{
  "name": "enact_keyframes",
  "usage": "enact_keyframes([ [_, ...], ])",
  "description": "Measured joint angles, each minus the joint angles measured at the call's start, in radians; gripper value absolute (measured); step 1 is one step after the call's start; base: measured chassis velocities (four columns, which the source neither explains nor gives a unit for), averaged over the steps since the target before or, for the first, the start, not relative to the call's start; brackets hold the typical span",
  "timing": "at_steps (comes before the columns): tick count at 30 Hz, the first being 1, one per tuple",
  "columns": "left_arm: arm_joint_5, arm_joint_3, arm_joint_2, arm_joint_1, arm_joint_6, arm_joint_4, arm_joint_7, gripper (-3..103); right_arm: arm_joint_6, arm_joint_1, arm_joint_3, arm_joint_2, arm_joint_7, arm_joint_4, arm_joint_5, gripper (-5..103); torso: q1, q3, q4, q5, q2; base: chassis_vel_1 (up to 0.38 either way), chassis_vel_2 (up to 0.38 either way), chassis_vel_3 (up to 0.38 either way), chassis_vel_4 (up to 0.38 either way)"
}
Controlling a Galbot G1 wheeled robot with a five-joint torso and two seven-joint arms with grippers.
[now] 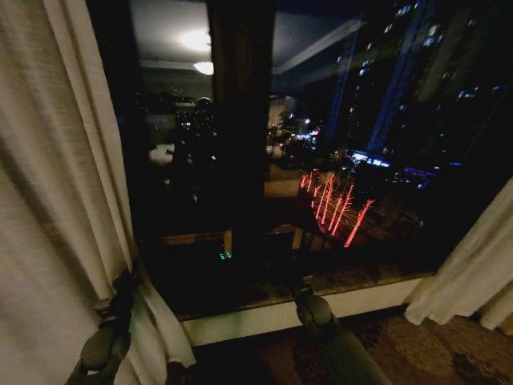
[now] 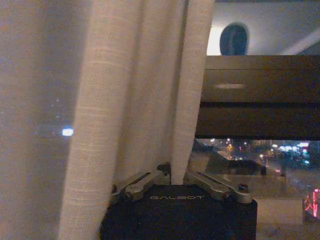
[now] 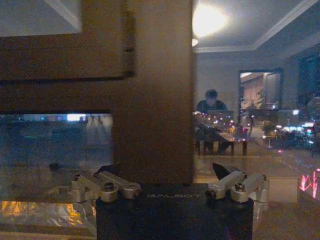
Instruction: Open the curtains by pulling them apart, changing their state from closed to fully open.
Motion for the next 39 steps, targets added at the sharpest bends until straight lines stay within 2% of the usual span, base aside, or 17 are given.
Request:
enact_keyframes([
  [39, 0.003, -0.062, -0.027, 0.076, -0.029, -0.053, 0.0, 0, 0.0, 0.0, 0.0, 0.0, 0.0, 0.0, 0.0, 100, 0.0, 0.0, -0.0002, 0.0001, 0.0, 0.381, 0.323, -0.385, -0.318],
])
